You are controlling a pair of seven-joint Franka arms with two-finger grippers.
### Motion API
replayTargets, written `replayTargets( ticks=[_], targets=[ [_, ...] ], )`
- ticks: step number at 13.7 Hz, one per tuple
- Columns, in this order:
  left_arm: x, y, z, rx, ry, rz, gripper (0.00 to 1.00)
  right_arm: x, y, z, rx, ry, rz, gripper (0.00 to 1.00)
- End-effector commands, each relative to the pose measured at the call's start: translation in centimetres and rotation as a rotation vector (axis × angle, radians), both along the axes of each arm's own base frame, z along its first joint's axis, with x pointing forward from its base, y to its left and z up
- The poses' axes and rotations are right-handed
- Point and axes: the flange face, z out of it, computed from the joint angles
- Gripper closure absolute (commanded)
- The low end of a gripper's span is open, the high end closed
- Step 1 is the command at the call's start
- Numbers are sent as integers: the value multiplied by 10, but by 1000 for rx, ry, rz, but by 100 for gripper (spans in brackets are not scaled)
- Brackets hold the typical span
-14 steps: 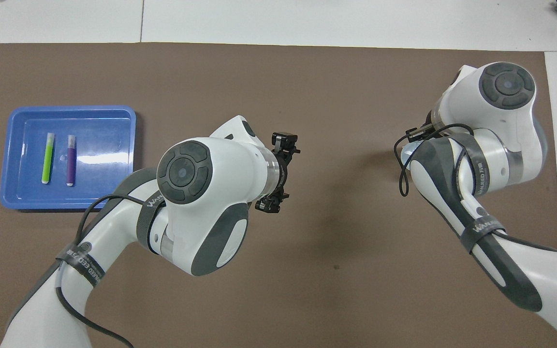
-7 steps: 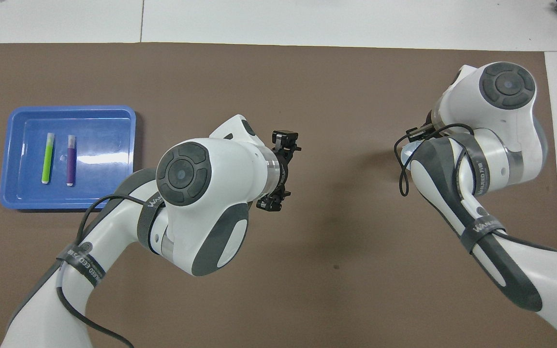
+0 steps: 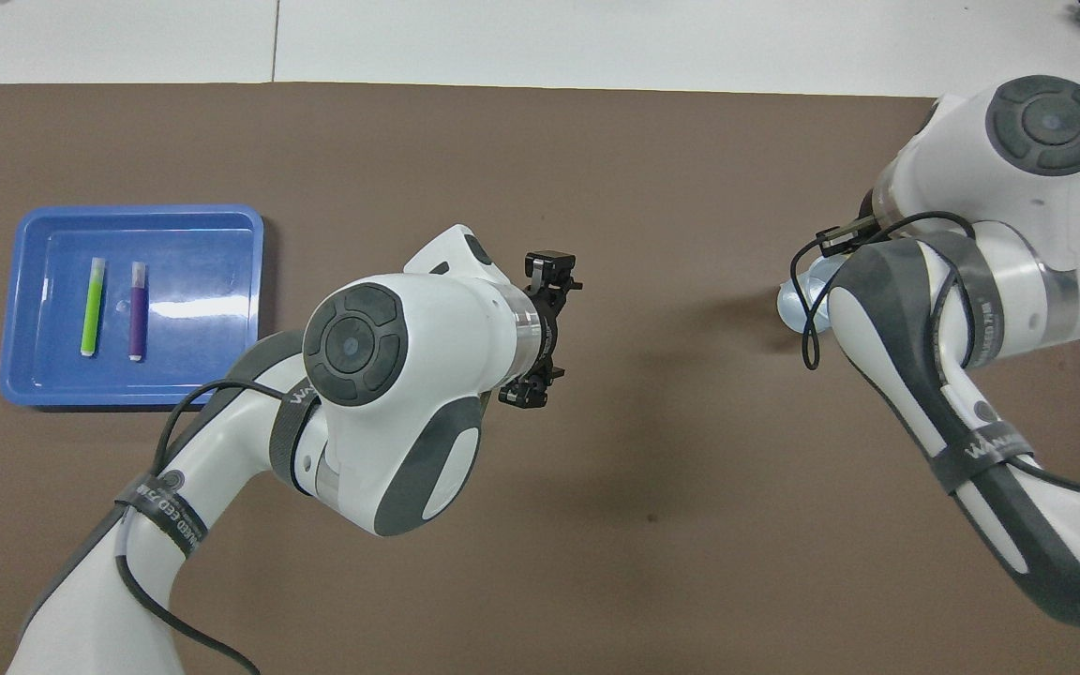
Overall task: Right arm passes pens to left for tray arrangement
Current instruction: 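Grasp the yellow pen in the cup with the right gripper, then lift the yellow pen and carry it toward the left gripper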
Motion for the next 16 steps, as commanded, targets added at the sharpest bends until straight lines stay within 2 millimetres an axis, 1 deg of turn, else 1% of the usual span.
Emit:
replayTargets(
  ticks=[1,3,4,5,6,7,9,10,11,12,13,14,16],
  targets=[
    [-5,-1,0,-21,-5,24,0,-17,-15,46,27,-18,-26,91],
    [-8,-7,0,-34,-1,46,0,-26,-21,78,67,-35,-55,91],
    [-8,-7,0,-39,2,58,0,-27,-21,99,117,-37,-79,91],
    [-8,-7,1,-46,-6,64,0,-25,-19,112,170,-40,-102,91],
    [-5,-7,1,-56,-10,80,0,-25,-20,120,224,-43,-137,91],
    [-5,-6,2,-59,-8,90,0,-24,-19,123,283,-50,-205,91],
    [-1,-4,2,-75,1,107,0,-22,-10,126,406,-52,-341,91],
    [0,-4,4,-89,9,118,0,-21,-5,127,470,-46,-415,91],
    [1,-8,10,-114,17,131,0,-19,4,128,530,-37,-494,91],
    [1,-9,12,-125,26,147,0,-15,16,120,575,-22,-580,91],
    [1,-10,12,-134,24,162,0,-14,33,117,602,-18,-641,91],
    [0,-11,12,-138,22,164,0,-14,57,114,624,-7,-677,91],
    [0,-13,13,-145,29,176,0,-12,84,107,679,18,-770,91]
  ],
)
